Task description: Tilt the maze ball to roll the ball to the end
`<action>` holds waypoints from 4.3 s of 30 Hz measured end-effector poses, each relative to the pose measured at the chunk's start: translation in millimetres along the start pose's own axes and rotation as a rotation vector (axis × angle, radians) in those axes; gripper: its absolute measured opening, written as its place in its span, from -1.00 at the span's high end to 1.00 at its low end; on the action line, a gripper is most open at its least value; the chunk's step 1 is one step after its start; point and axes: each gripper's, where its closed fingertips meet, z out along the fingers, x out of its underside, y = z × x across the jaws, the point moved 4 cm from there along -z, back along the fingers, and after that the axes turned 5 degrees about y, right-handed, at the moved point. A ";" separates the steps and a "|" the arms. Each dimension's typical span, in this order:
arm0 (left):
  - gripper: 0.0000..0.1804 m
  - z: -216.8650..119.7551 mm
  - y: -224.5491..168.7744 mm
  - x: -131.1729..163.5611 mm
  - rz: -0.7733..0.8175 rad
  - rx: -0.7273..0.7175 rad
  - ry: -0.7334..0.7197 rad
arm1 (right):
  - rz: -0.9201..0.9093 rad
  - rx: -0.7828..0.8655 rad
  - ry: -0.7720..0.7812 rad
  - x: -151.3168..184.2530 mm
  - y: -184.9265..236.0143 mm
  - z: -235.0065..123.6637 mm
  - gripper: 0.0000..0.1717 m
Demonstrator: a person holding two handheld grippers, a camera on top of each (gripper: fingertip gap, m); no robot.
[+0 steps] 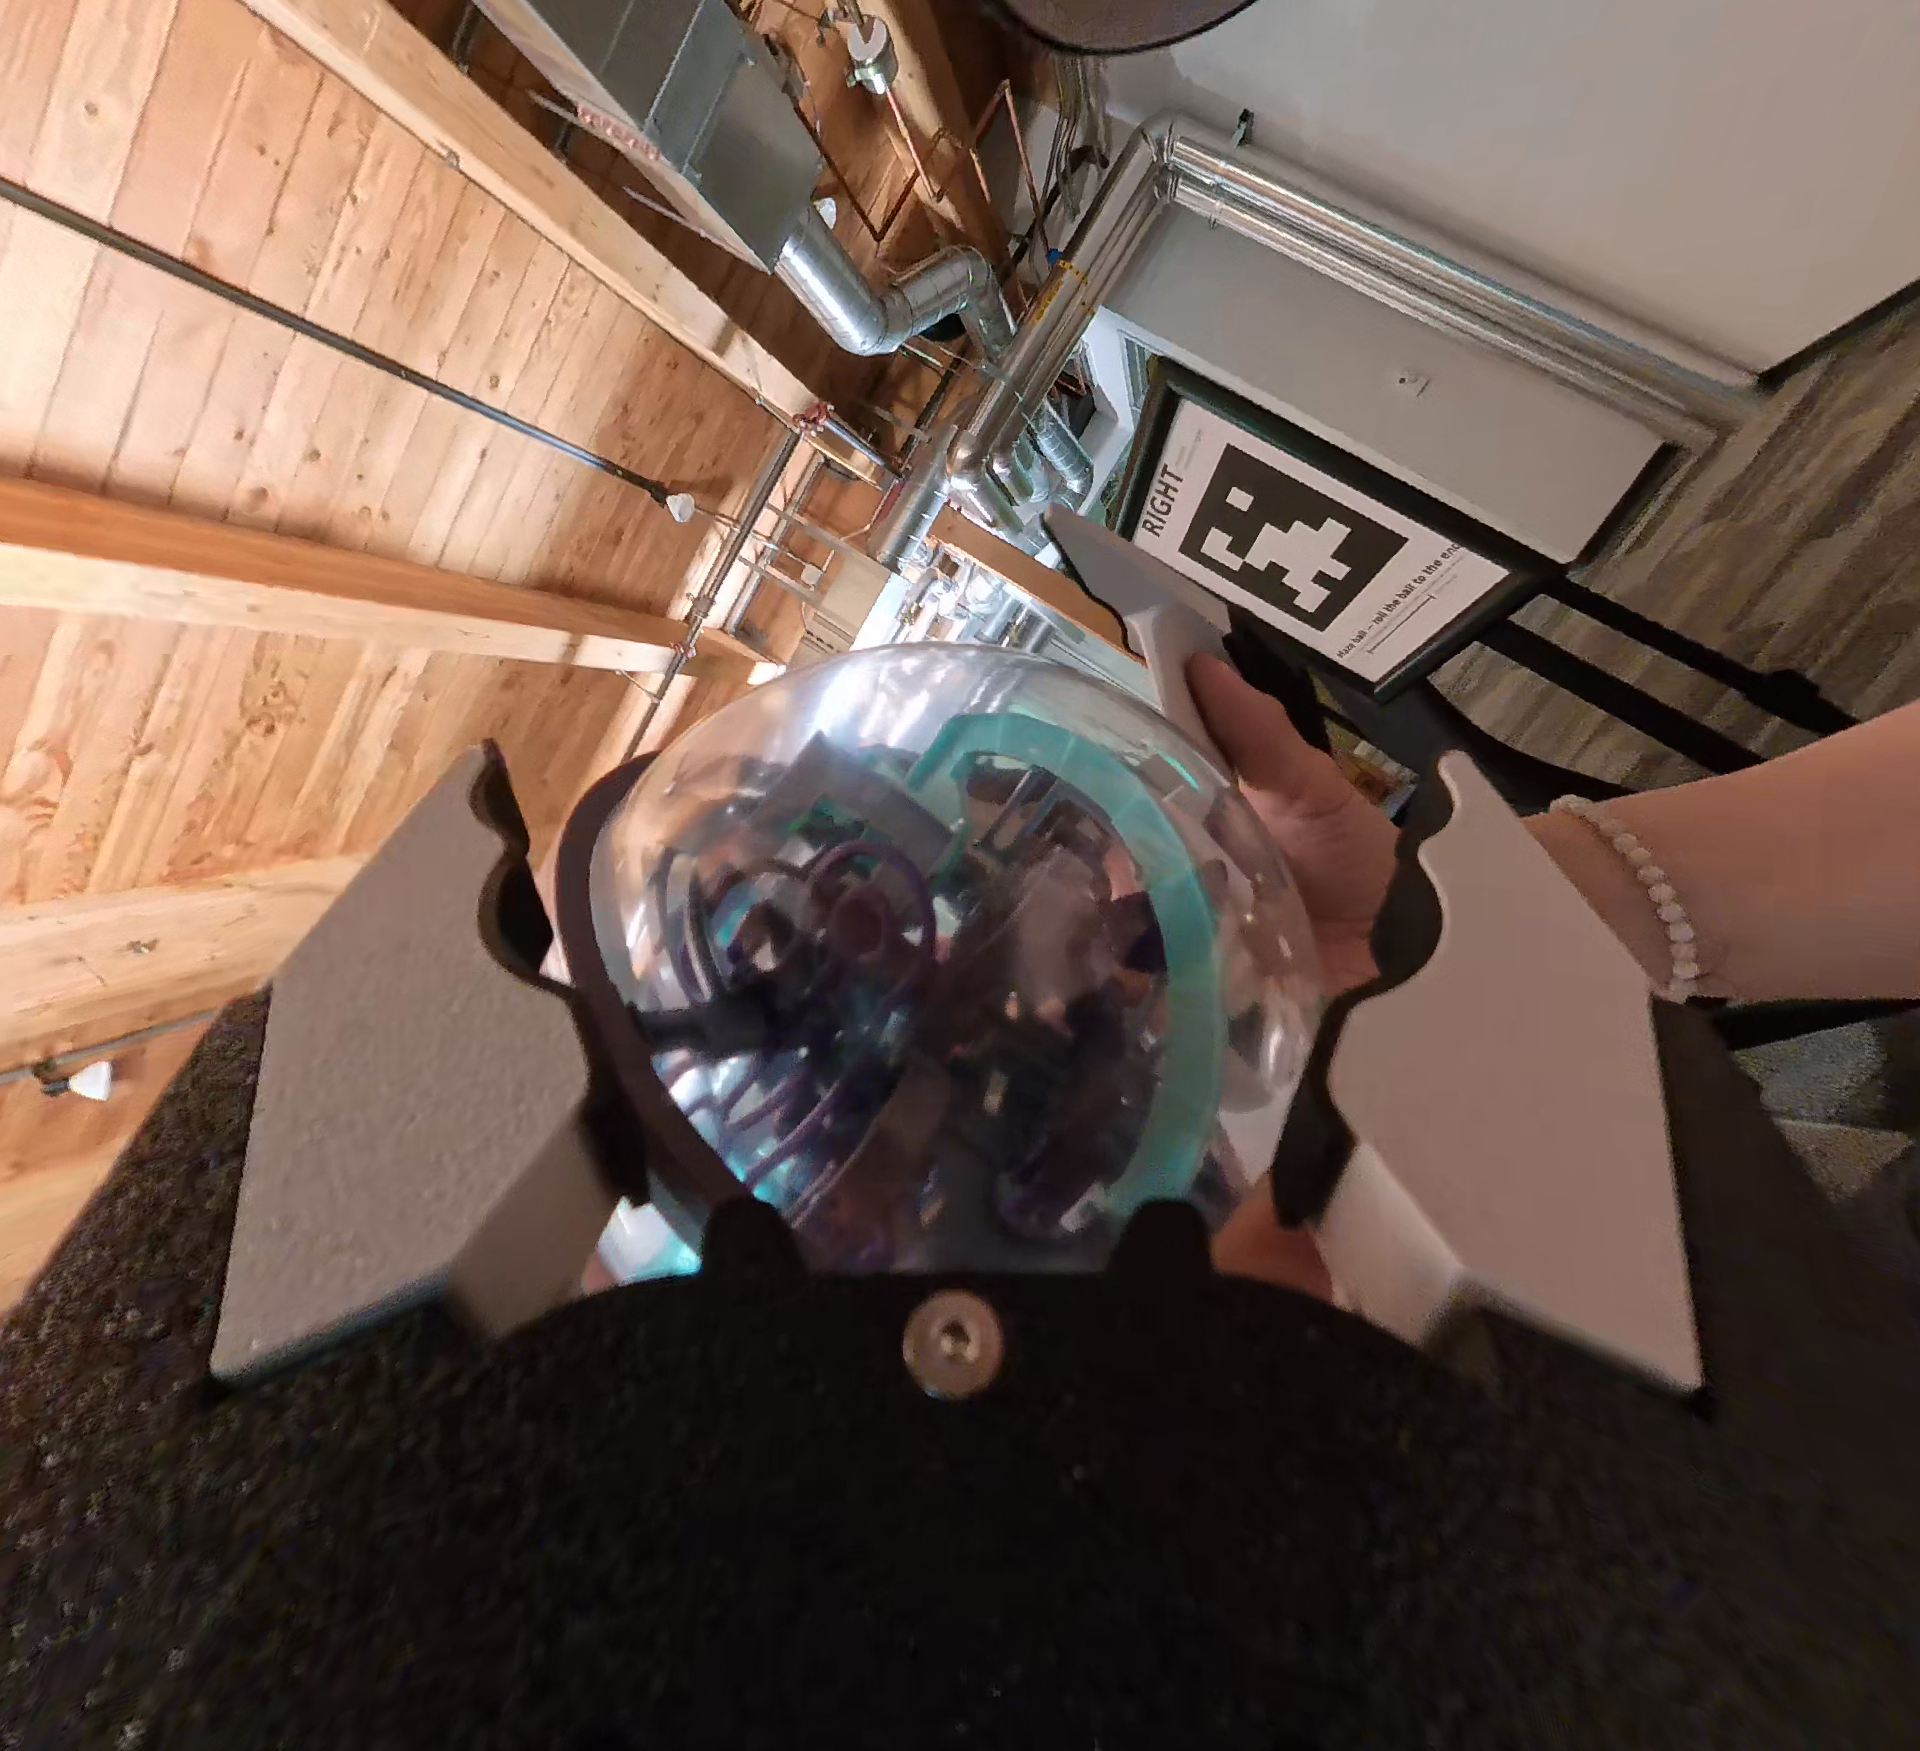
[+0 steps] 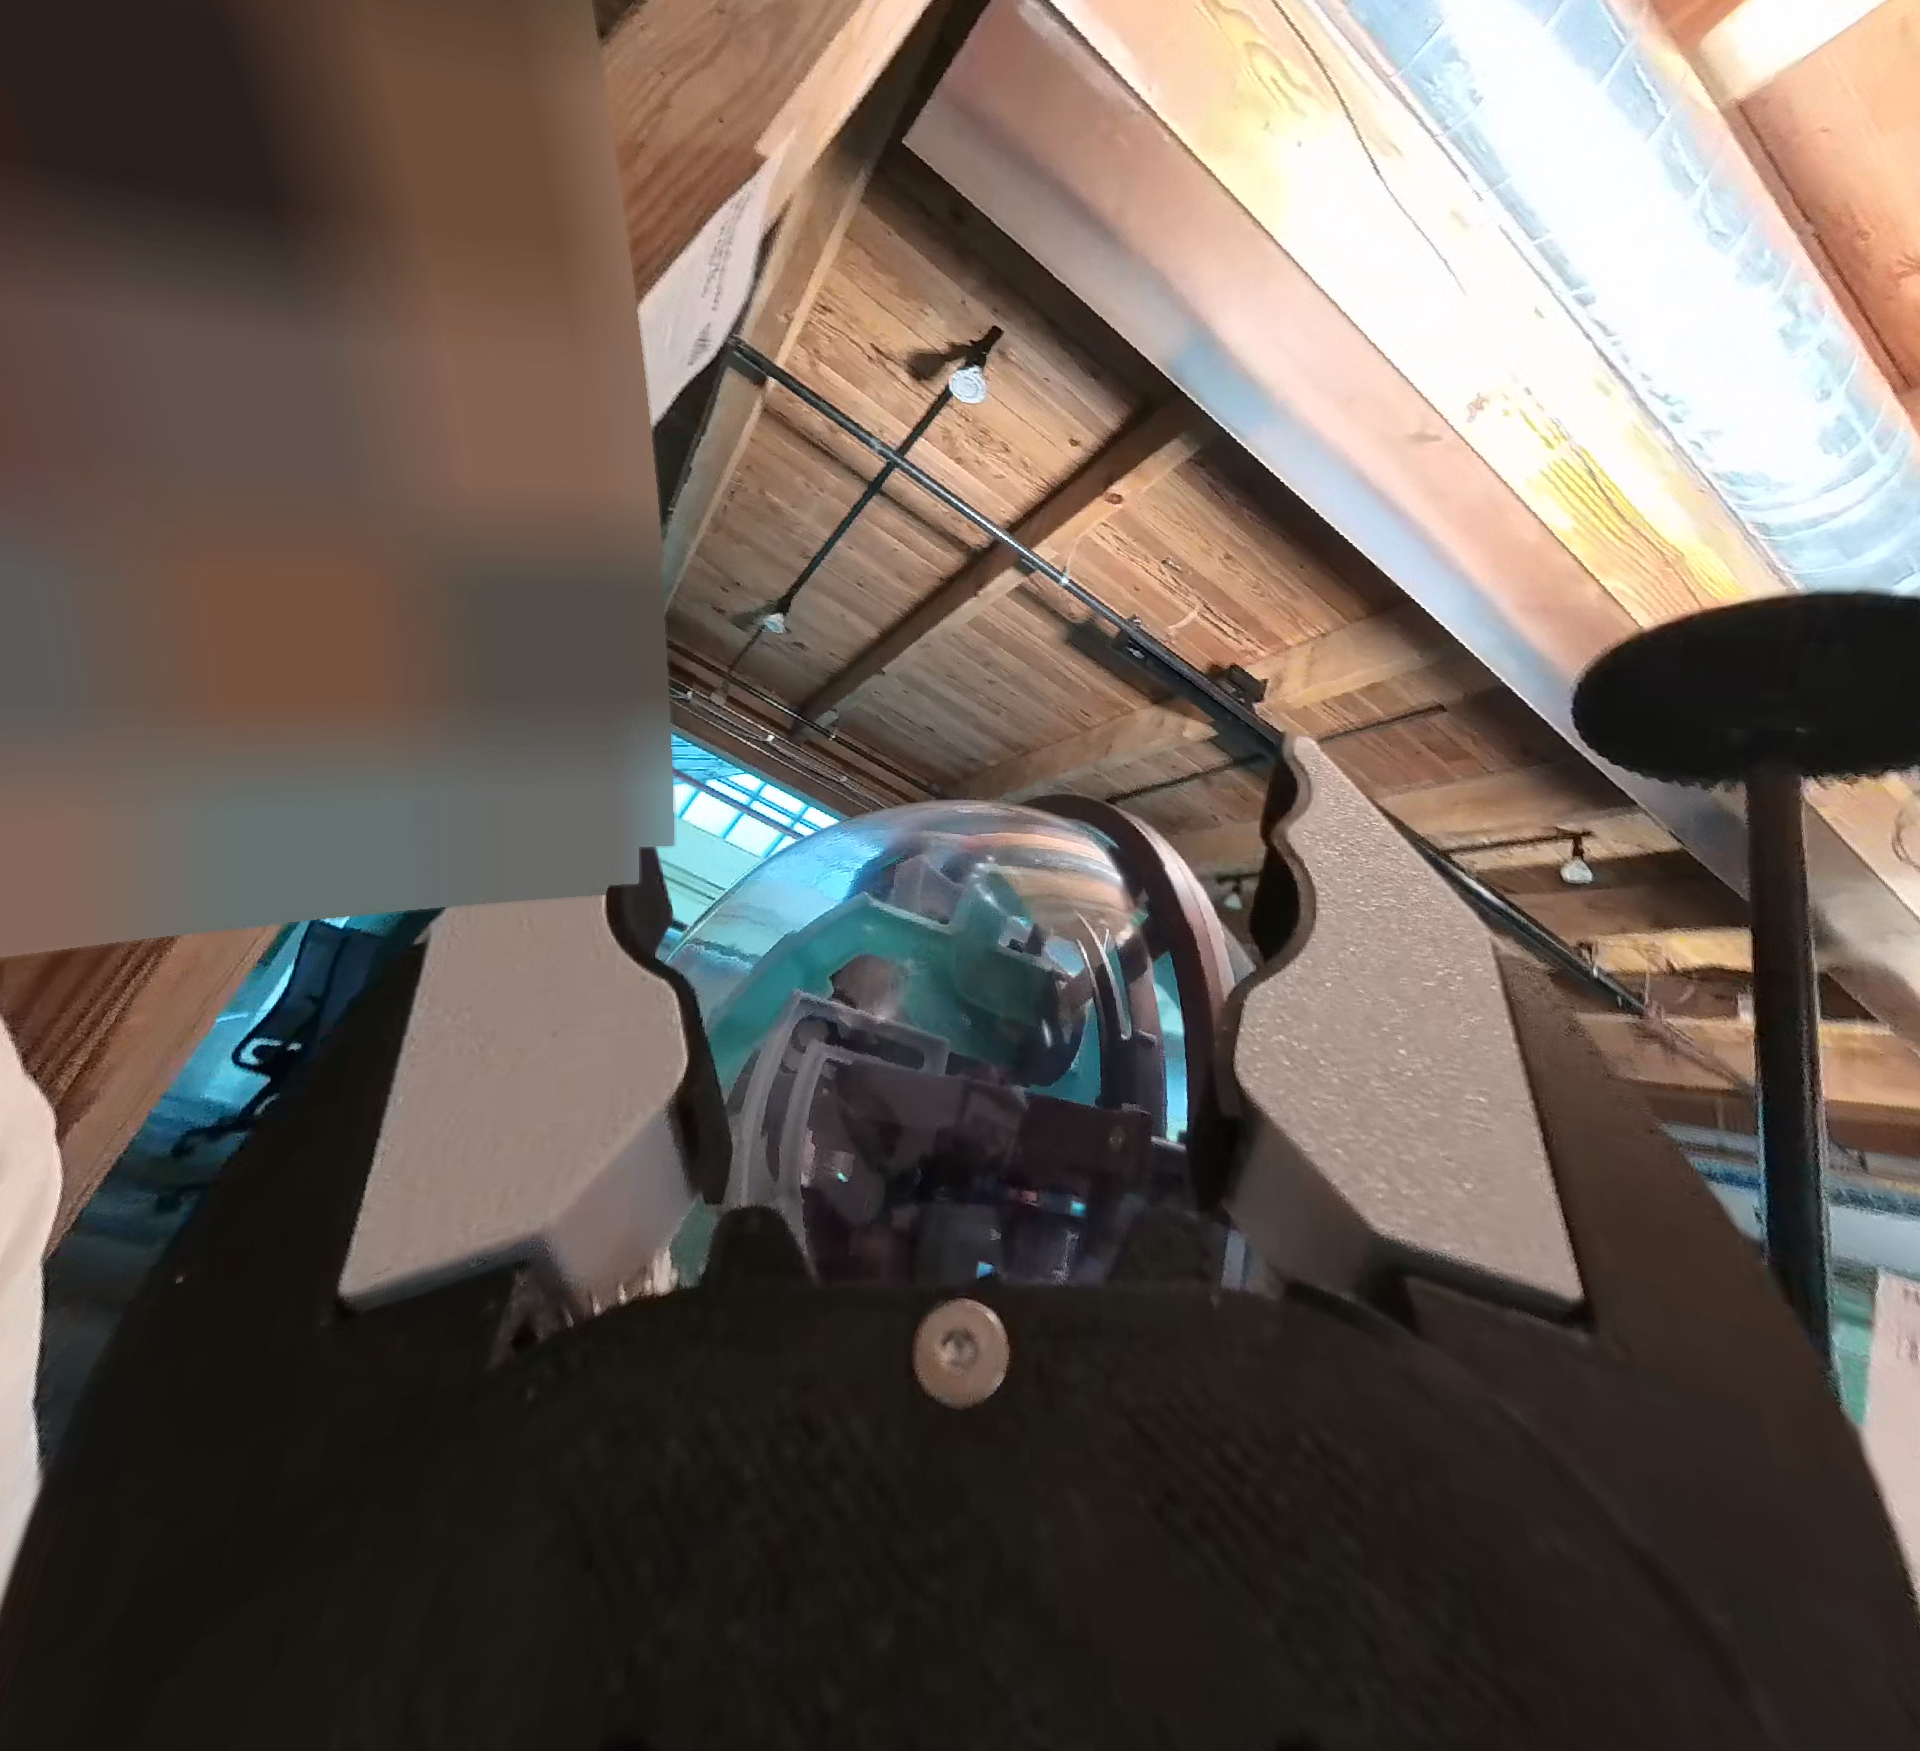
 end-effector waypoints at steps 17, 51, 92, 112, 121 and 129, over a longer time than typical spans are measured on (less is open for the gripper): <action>-0.74 -13.8 -8.6 -30.5 0.112 -0.062 0.045 | -0.084 -0.174 -0.020 -0.2 37.7 21.5 -0.36; -0.74 -12.8 -31.9 -50.8 0.416 -0.018 0.225 | 0.006 -0.335 -0.097 3.9 50.8 23.2 -0.49; -0.74 -26.7 -2.8 -17.4 0.092 -0.118 0.437 | 0.208 -0.087 0.123 54.6 10.4 26.3 -0.52; -0.74 -74.6 4.0 146.2 -1.094 -0.241 0.572 | 0.478 0.423 1.014 185.5 -47.9 -33.7 -0.78; -0.74 -83.2 1.8 155.0 -1.095 -0.258 0.615 | 0.531 0.411 1.010 201.9 -50.9 -41.2 -0.82; -0.74 -97.0 -12.2 204.6 -1.278 -0.314 0.558 | 0.600 0.341 0.865 213.1 -70.9 -84.6 -0.64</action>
